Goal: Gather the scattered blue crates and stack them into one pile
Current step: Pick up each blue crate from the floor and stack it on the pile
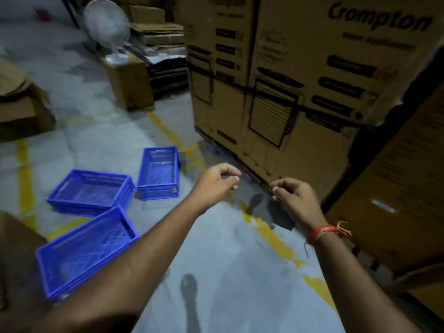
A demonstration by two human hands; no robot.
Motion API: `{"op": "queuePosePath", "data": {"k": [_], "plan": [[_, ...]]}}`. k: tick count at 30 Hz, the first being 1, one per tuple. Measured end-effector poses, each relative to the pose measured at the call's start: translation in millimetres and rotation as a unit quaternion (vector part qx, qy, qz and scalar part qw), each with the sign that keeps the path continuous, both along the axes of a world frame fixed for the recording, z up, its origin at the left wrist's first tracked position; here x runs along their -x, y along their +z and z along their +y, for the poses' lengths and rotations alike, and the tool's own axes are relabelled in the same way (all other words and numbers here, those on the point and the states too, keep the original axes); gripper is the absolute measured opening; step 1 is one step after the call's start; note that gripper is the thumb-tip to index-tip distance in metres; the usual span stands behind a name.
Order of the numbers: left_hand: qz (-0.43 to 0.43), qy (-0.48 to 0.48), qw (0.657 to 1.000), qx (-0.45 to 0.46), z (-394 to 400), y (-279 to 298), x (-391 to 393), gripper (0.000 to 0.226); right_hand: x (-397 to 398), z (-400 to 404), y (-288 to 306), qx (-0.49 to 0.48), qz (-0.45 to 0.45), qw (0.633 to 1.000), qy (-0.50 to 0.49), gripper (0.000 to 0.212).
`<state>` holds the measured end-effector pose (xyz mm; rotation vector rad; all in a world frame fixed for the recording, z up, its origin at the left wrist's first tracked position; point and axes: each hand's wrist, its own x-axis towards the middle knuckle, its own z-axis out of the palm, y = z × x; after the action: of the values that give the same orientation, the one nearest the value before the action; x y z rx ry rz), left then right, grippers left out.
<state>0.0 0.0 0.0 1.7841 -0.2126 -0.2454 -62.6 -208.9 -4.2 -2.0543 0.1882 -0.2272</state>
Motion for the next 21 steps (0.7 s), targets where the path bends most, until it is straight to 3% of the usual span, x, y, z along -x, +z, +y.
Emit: {"op": "queuePosePath", "data": {"k": [10, 21], "plan": [[0.052, 0.106, 0.992, -0.039, 94.0, -39.5, -92.6, 0.011, -144.6, 77.4, -44.4, -0.031, 0.061, 0.993, 0.101, 0.016], [0.092, 0.234, 0.968, -0.025, 117.6, -75.5, -293.3, 0.017, -398.8, 116.8, -82.3, -0.02, 0.082, 0.973, 0.217, 0.011]]}}
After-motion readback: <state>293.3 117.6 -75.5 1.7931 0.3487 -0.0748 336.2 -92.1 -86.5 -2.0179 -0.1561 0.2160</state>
